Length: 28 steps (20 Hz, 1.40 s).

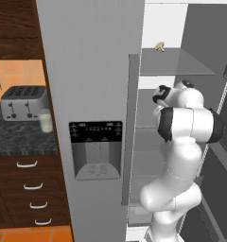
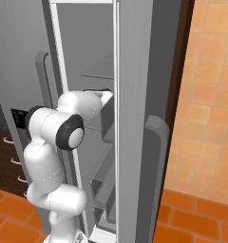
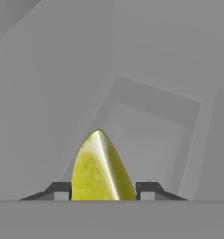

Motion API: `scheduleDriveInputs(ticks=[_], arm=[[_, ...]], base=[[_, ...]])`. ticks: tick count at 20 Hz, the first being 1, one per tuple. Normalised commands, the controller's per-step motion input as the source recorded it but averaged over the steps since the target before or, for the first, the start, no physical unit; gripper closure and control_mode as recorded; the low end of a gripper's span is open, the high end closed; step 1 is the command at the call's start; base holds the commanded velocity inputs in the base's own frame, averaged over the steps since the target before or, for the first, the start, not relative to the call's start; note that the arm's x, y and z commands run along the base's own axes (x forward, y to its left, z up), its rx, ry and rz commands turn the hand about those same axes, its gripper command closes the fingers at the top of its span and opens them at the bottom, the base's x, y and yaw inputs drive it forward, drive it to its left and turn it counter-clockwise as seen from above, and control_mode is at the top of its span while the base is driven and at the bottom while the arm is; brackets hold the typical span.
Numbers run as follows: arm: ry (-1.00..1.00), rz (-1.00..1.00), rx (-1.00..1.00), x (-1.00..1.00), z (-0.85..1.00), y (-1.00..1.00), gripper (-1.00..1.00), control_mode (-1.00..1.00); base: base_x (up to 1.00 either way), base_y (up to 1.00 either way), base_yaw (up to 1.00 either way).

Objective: Grab a lemon wedge from the fridge and one ice cube from the ice bowl, and put them in the glass of lemonade.

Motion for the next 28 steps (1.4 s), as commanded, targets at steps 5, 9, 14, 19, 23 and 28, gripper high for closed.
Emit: scheduleDriveInputs(ticks=[5,9,14,19,23,28], arm=[[0.0,-0.01,0.0,-0.91,0.74,0.4,1.0,-1.0],[0.0,-0.05,0.0,-0.92,0.7,0.35,1.0,-1.0],[0.0,-0.1,0.0,-0.99,0.48,0.31,1.0,-1.0],[0.0,-0.15,0.0,-1.0,0.17,0.37,1.0,-1.0],[0.0,-0.16,0.0,-1.0,0.23,0.39,1.0,-1.0],[0.0,-0.15,0.0,-0.88,0.46,0.41,1.0,-1.0]], base=[[0.0,0.0,0.0],[0.0,0.0,0.0],[0.0,0.0,0.0],[0.0,0.0,0.0],[0.0,0.0,0.0],[0.0,0.0,0.0]])
